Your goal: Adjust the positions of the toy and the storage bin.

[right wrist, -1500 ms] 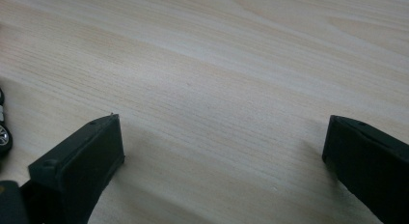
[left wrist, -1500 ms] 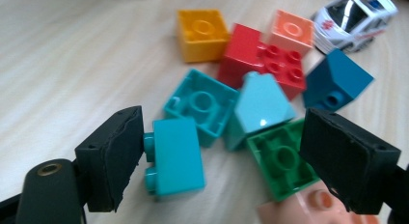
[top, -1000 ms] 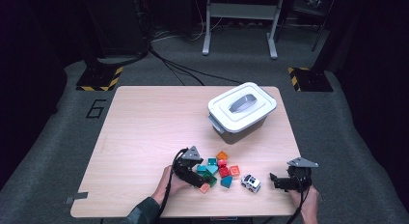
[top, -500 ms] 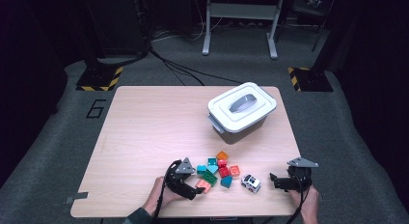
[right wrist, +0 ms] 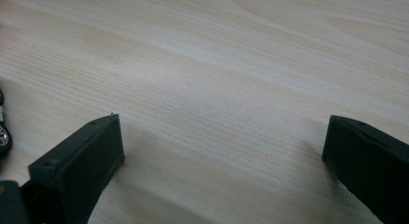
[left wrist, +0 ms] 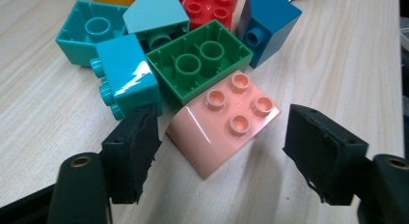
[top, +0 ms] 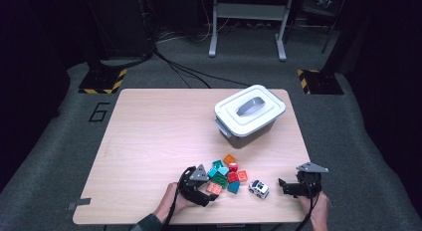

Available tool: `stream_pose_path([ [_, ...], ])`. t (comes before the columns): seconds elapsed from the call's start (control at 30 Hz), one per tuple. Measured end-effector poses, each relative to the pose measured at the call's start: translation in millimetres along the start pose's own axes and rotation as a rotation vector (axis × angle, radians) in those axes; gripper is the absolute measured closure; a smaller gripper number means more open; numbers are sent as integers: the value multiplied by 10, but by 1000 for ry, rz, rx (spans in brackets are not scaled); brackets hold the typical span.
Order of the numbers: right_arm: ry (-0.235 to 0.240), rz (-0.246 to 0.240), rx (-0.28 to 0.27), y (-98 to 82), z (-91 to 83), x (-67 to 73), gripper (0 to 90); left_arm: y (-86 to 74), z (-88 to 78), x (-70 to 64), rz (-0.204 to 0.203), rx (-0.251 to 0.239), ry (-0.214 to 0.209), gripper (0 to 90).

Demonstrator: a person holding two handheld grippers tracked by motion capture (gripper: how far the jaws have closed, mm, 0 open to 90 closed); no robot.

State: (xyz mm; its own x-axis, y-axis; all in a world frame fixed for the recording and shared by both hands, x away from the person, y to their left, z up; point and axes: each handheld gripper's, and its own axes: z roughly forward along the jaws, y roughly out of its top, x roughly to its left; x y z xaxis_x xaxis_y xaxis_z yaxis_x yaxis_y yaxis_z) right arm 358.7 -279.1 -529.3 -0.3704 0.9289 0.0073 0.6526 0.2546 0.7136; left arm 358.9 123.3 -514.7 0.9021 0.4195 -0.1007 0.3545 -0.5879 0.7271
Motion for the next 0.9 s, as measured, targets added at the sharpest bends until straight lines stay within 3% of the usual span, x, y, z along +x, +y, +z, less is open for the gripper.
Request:
stream_pose_path([
  [0.2, 0, -4, -2, 0, 2, -3, 2, 101, -253, 155, -53, -66, 48, 141],
  [0.4, -1, -5, -3, 1, 3, -6, 2, 463, -430, 397, -74, -112, 106, 76],
  [0.67, 0, -5, -3, 1, 2, -6, 2, 917, -381, 695, -80, -128, 139, 68],
  [0.9, -1, -5, -3, 0, 2, -6, 3, 1249, -275, 808, -78, -148, 155, 70],
])
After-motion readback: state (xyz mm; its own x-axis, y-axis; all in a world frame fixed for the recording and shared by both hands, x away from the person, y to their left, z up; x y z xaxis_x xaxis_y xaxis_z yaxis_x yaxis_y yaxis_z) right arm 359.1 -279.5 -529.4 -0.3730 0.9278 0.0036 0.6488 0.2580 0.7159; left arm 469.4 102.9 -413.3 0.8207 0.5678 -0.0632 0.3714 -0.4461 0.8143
